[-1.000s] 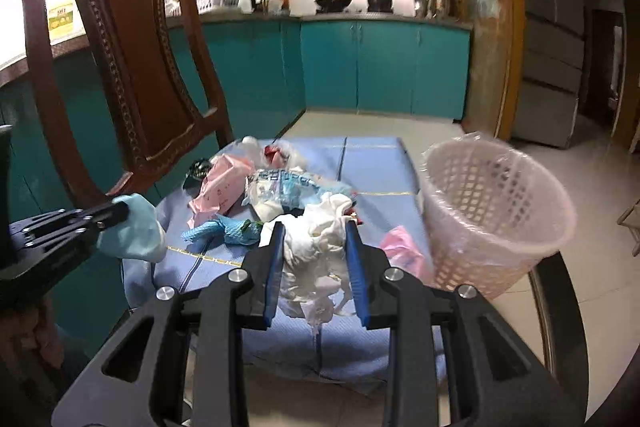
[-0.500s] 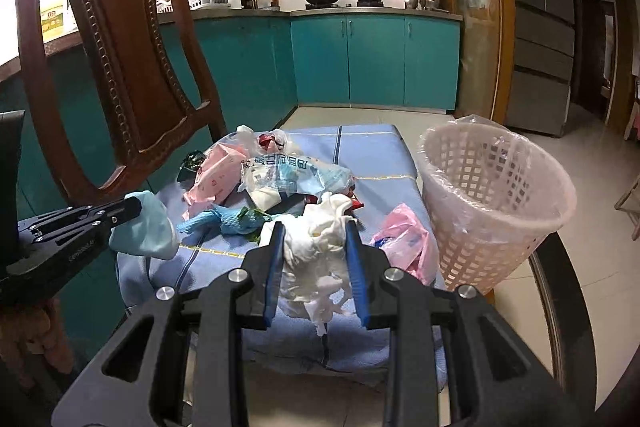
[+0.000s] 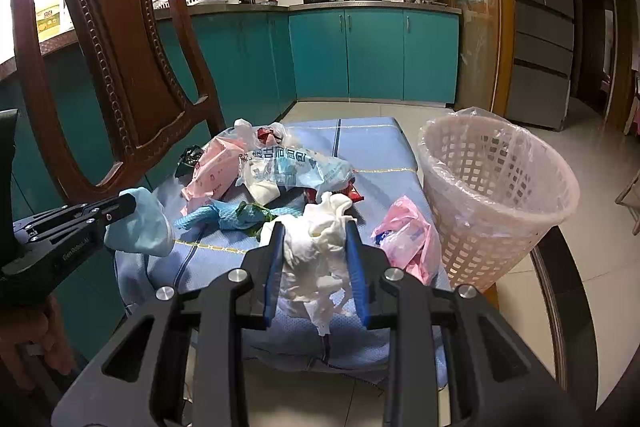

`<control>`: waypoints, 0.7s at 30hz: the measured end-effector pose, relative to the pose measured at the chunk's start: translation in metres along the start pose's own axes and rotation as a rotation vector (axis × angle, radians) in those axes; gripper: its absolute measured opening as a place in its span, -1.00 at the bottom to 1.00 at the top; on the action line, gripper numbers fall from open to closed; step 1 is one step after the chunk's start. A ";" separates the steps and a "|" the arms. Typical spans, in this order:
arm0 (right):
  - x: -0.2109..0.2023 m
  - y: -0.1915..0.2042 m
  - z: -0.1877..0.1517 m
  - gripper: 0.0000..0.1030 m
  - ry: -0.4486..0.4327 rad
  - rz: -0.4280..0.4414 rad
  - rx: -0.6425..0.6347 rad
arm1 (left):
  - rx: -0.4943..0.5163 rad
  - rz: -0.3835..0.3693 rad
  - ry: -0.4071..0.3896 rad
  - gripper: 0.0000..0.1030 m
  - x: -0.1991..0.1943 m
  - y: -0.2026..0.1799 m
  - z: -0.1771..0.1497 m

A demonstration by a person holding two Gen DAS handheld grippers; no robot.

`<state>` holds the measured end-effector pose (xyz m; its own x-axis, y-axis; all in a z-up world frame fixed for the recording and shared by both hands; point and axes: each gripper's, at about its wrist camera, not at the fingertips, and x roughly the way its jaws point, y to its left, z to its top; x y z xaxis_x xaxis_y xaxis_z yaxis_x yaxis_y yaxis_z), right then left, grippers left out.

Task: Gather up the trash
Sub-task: 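Lift the white tissue with the right gripper toward the basket, then release the white tissue into the basket with the right gripper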

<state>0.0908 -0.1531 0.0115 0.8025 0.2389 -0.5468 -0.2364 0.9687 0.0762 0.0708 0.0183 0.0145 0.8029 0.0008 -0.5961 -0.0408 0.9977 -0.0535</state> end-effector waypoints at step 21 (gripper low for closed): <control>-0.008 -0.025 0.018 -0.41 -0.061 -0.049 0.062 | 0.003 -0.009 -0.011 -0.92 -0.002 0.002 0.000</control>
<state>0.1005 -0.1776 0.0290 0.8448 0.1930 -0.4991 -0.1632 0.9812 0.1031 0.0690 0.0198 0.0150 0.8098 -0.0074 -0.5866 -0.0319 0.9979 -0.0567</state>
